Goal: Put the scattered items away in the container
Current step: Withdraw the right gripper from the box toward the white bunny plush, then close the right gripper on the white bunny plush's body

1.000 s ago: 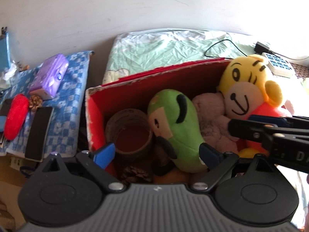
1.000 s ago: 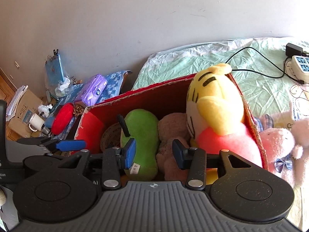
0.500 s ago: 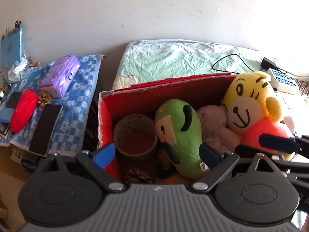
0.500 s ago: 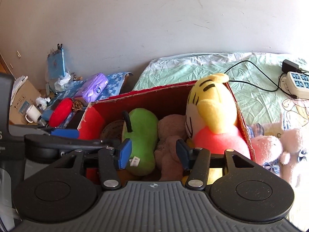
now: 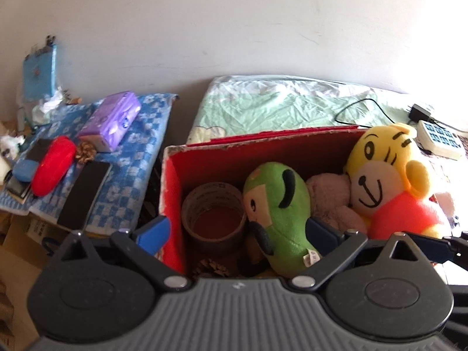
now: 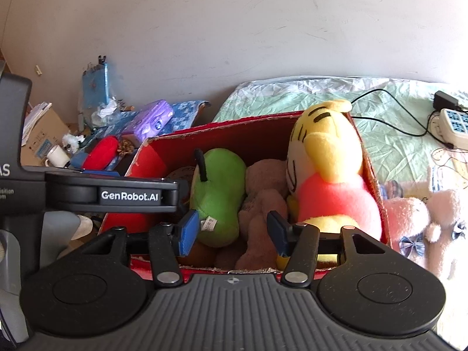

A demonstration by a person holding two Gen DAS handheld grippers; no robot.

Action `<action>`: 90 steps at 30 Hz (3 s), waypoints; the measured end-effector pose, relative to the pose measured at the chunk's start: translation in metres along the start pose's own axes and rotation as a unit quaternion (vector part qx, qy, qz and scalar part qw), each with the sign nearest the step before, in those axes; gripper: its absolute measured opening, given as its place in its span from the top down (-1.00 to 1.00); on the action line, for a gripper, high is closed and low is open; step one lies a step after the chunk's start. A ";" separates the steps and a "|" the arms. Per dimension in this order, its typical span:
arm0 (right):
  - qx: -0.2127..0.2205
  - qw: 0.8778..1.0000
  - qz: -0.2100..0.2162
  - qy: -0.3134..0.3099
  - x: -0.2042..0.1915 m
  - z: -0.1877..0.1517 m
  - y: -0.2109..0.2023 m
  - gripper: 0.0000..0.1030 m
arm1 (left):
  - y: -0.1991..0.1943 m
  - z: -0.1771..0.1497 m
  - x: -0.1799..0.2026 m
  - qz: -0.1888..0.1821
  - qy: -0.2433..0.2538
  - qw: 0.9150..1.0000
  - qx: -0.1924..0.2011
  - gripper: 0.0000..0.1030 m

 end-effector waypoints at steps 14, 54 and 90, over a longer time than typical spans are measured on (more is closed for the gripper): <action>-0.025 0.997 0.076 0.007 0.016 -0.003 -0.012 -0.04 | -0.013 -0.013 -0.001 0.059 -0.040 0.997 -0.036 -0.91; 0.047 0.987 0.017 0.151 0.281 -0.042 -0.104 0.20 | -0.043 -0.042 0.256 -0.194 0.016 0.981 -0.020 -0.90; -0.050 0.953 0.126 0.271 0.371 -0.066 0.002 0.38 | 0.073 -0.078 0.328 -0.255 0.022 0.965 -0.063 -0.73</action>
Point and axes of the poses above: each gripper's, at about its wrist camera, not at the fingertips, and y roughly the way its jaws point, x to its right, z to its top, the point moved 5 cm from there along y, roughly the way its jaws point, and after that the axes turned 7 degrees about x, right-handed, at the moved point
